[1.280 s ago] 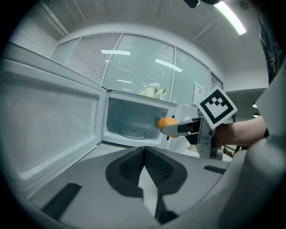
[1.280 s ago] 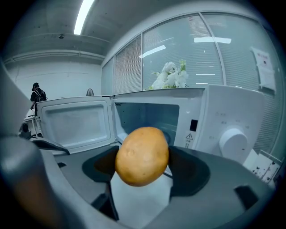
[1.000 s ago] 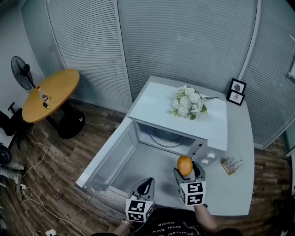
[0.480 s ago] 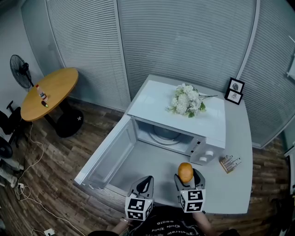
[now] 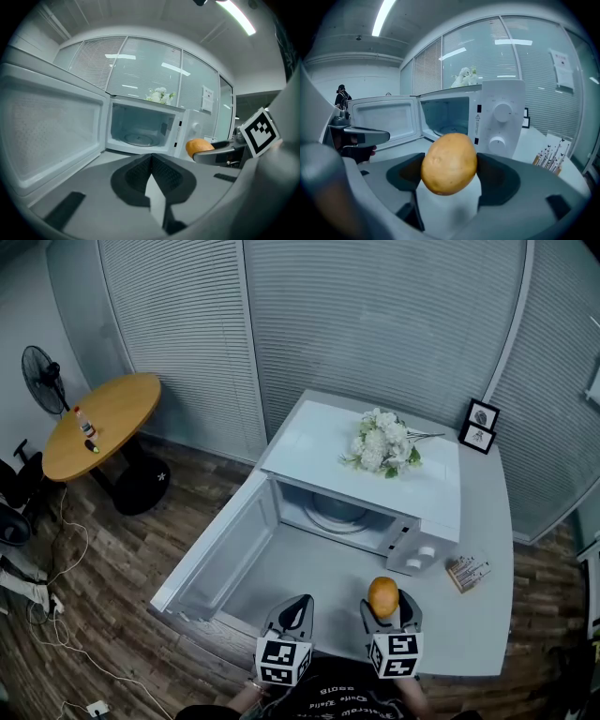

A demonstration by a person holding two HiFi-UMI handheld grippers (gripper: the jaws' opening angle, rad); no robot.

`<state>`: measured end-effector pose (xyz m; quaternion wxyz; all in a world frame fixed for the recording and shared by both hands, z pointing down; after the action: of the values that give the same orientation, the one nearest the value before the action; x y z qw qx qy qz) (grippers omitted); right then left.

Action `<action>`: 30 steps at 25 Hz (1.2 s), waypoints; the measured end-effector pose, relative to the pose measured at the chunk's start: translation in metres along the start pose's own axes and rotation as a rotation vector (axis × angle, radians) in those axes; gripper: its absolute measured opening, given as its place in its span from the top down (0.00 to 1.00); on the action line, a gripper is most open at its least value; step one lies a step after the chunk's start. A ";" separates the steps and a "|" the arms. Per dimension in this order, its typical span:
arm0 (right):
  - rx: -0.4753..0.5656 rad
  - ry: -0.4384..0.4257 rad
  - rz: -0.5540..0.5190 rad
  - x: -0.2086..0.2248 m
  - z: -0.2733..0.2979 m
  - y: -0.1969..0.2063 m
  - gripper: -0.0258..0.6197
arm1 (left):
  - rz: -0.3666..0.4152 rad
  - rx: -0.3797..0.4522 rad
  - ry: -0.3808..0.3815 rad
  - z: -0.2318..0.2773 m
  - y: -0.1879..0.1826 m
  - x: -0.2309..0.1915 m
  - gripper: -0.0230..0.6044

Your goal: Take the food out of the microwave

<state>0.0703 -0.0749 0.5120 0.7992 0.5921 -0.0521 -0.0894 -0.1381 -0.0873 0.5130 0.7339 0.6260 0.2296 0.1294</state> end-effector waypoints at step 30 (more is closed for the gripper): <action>0.021 -0.036 -0.025 -0.003 0.007 -0.004 0.42 | -0.007 -0.010 -0.002 0.010 0.000 -0.005 0.95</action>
<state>0.0660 -0.0819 0.5099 0.7906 0.5995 -0.0600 -0.1095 -0.1375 -0.0988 0.5156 0.7376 0.6217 0.2306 0.1273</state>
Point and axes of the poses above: the fingertips, and each gripper's own axes: z forward along the fingers, x to its right, y out of its underside, the point moved 7 cm from there along -z, backward along the fingers, and after that the axes turned 11 degrees about x, right-handed, at the moved point
